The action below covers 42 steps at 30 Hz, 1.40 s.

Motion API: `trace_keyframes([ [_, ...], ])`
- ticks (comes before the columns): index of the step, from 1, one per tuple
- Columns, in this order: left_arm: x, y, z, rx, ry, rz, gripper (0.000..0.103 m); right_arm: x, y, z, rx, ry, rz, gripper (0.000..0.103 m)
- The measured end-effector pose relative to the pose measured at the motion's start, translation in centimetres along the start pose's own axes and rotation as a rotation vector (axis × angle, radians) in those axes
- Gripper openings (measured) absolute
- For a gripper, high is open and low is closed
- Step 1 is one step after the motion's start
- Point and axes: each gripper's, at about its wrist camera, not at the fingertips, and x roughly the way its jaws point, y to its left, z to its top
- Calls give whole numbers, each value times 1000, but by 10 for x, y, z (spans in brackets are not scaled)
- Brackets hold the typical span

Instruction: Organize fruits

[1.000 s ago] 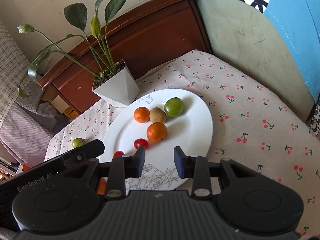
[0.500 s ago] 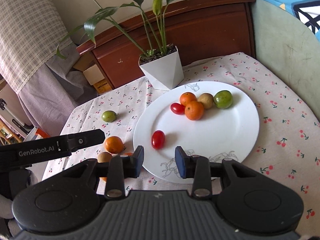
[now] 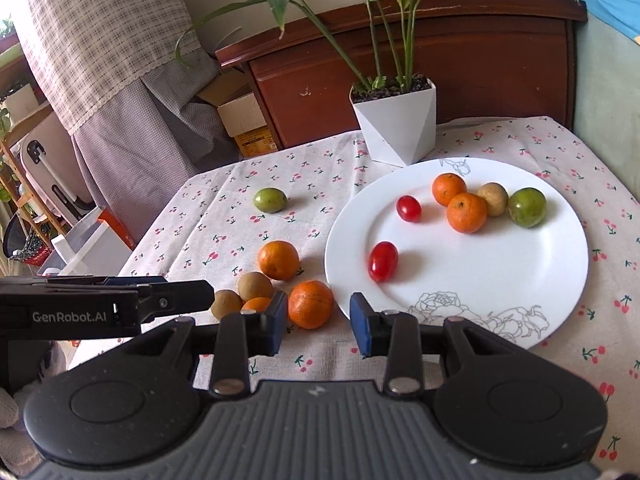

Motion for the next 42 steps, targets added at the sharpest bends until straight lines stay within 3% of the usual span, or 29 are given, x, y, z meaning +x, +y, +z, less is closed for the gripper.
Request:
trace_keyframes([
  [11,5,5,-5,6,36,10,63,17,15,0,-102,-12,-29,35],
  [16,4,6,-5,6,38,15,63,20,20,-2,-146,-6,-40,26],
  [25,3,6,-8,14,46,-11,63,10,17,-1,-125,56,19,18],
  [35,10,-4,-20,56,88,-34,63,21,2,-2,44,36,50,28],
  [42,11,-8,-24,67,87,-61,62,24,-2,-3,91,34,57,32],
])
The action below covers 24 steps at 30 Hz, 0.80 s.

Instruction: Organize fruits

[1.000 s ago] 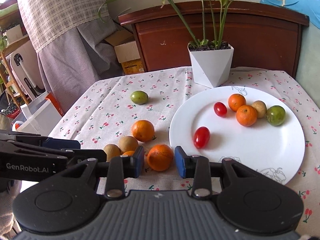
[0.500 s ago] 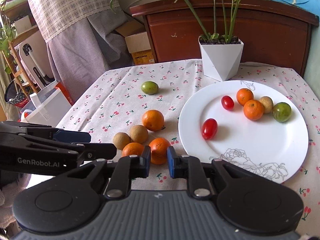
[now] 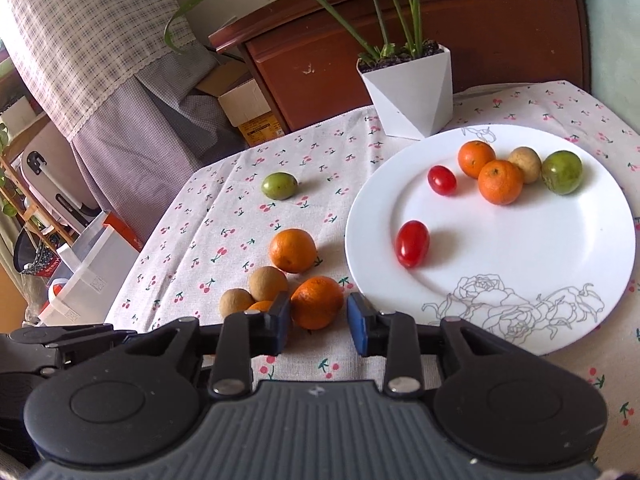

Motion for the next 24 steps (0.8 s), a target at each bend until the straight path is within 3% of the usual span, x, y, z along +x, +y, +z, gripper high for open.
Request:
trace_keyframes([
  [5,3,-4,-3,-2,-18,-18,59,-3,2,0,-23,13,-5,28],
  [10,6,-9,0,-7,-45,-33,44,-14,3,1,-43,8,-15,26],
  [12,8,-14,1,4,-57,-32,39,-19,2,2,-44,6,-18,21],
  [24,23,-28,1,68,-84,23,39,-20,-12,-1,45,27,15,24],
])
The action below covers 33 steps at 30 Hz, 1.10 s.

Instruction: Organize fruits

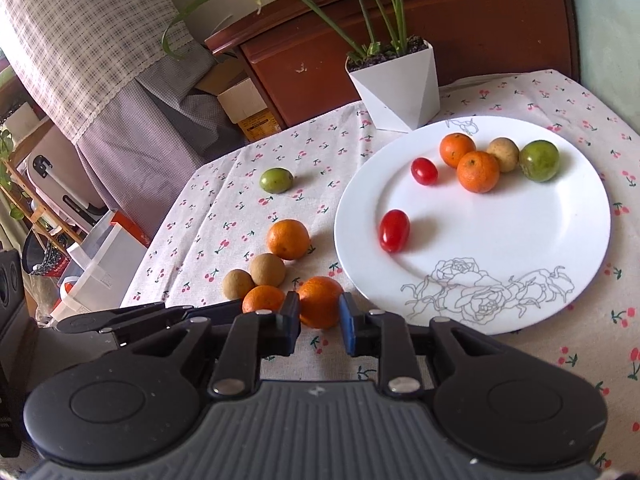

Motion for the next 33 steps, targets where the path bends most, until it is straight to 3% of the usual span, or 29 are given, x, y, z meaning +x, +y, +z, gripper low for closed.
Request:
trace_keyframes([
  [4,3,-3,0,29,-18,6,39,2,-3,0,32,-2,0,24],
  [10,4,-3,-2,63,-36,13,27,6,-4,2,69,-4,0,28],
  [18,2,0,-4,73,-38,1,27,16,-2,2,103,6,-12,32],
  [33,-12,7,1,-4,-61,-25,26,6,2,6,79,-37,-10,28],
])
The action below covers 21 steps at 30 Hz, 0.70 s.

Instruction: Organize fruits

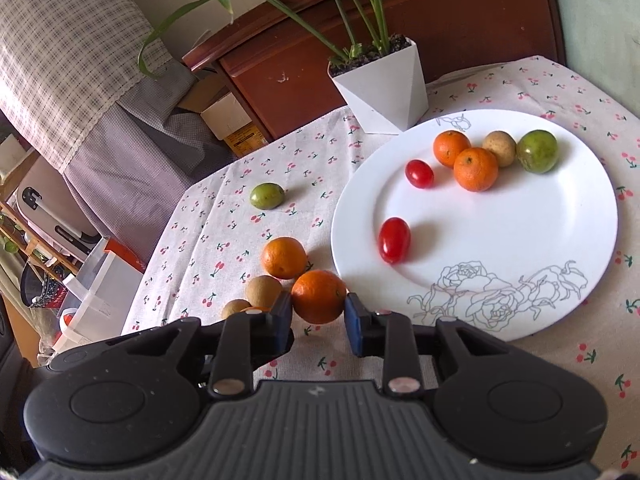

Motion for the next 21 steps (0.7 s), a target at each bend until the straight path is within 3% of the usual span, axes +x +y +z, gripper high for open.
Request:
trace_keyframes([
  [8,-17,-2,22,-23,-80,-4,26,-29,1,18,-13,-93,17,28],
  [16,-7,-9,40,-36,-86,-31,26,-54,-13,35,-17,-188,-82,29],
  [21,7,-12,53,-40,-87,-37,26,-57,-31,35,39,-188,-140,29],
])
